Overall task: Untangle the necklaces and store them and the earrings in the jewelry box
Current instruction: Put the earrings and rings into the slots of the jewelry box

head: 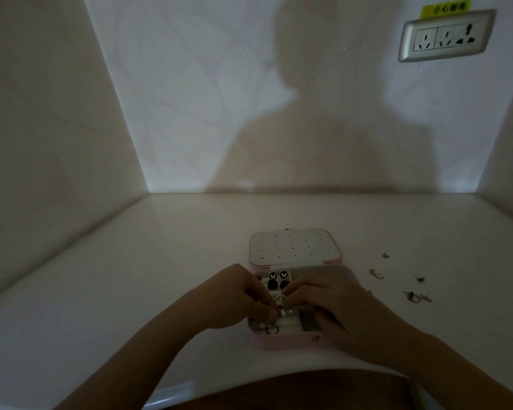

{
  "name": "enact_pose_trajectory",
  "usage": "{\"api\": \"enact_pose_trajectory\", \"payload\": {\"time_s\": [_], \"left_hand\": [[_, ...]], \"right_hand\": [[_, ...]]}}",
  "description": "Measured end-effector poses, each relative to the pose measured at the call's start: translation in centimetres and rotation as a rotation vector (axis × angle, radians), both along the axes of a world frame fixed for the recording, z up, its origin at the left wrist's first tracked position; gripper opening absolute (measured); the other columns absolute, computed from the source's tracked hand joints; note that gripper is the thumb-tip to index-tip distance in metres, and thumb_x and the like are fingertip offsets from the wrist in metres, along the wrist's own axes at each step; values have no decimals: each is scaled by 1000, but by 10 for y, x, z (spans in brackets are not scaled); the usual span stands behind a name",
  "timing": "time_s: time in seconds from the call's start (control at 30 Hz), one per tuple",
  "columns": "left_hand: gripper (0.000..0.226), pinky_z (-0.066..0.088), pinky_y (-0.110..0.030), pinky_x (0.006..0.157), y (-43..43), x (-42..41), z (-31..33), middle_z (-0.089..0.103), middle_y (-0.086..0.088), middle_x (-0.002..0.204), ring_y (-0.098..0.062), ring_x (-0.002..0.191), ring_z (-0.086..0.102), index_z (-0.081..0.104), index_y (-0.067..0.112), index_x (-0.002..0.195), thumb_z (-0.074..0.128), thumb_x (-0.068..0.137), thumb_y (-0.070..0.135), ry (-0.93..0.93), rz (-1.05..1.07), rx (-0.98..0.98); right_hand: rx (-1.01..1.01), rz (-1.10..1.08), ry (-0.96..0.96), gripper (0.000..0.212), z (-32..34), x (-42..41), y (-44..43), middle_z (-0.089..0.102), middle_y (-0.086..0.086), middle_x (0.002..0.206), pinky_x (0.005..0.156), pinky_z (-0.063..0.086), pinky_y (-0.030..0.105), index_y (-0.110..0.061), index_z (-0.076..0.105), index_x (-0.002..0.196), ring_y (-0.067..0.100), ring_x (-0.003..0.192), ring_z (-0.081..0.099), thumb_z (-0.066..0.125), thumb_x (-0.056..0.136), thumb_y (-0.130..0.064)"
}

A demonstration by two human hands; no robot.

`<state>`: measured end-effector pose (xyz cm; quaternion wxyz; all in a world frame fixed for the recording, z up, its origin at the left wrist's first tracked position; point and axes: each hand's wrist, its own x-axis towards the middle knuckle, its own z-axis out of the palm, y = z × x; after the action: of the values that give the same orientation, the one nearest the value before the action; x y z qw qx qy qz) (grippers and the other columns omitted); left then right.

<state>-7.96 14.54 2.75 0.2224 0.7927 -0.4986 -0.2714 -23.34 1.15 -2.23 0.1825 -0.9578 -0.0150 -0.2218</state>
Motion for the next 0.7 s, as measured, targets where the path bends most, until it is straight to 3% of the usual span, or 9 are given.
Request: {"api": "enact_pose_trajectory", "payload": {"time_s": [0.07, 0.17, 0.3, 0.53, 0.7], "left_hand": [[13, 37, -6, 54, -1, -1, 0, 60, 14, 65, 7, 57, 50, 75, 21, 92, 71, 80, 23, -20, -1, 4], [12, 33, -4, 48, -2, -1, -2, 51, 15, 57, 6, 47, 46, 74, 18, 89, 73, 78, 23, -58, 25, -11], [13, 42, -14, 61, -2, -3, -5, 55, 9, 67, -1, 60, 48, 64, 25, 71, 76, 75, 25, -87, 56, -30], [21, 39, -12, 57, -2, -5, -6, 56, 10, 68, 1, 60, 49, 56, 24, 65, 75, 75, 23, -104, 78, -19], [17, 38, -11, 56, -2, -3, 3, 57, 11, 75, 2, 66, 52, 55, 21, 71, 69, 81, 20, -95, 58, -27]], "right_hand": [[1, -6, 11, 44, 0, 0, 0, 63, -9, 116, 92, 35, 6, -23, 67, 107, -2, 110, 50, 34, 79, -20], [11, -9, 14, 46, 0, 0, 0, 63, -9, 117, 92, 36, 8, -22, 67, 108, -1, 110, 51, 32, 78, -21], [2, -11, 8, 49, 0, 0, 1, 63, -8, 117, 94, 39, 12, -21, 67, 108, 1, 110, 52, 30, 77, -22], [27, -14, -3, 41, 0, 0, 2, 63, -9, 114, 89, 49, 24, -23, 66, 108, 3, 105, 55, 37, 79, -15], [122, -52, 17, 40, 15, -12, -7, 62, -12, 108, 85, 38, 5, -21, 67, 106, -5, 100, 53, 43, 79, -7]]}}
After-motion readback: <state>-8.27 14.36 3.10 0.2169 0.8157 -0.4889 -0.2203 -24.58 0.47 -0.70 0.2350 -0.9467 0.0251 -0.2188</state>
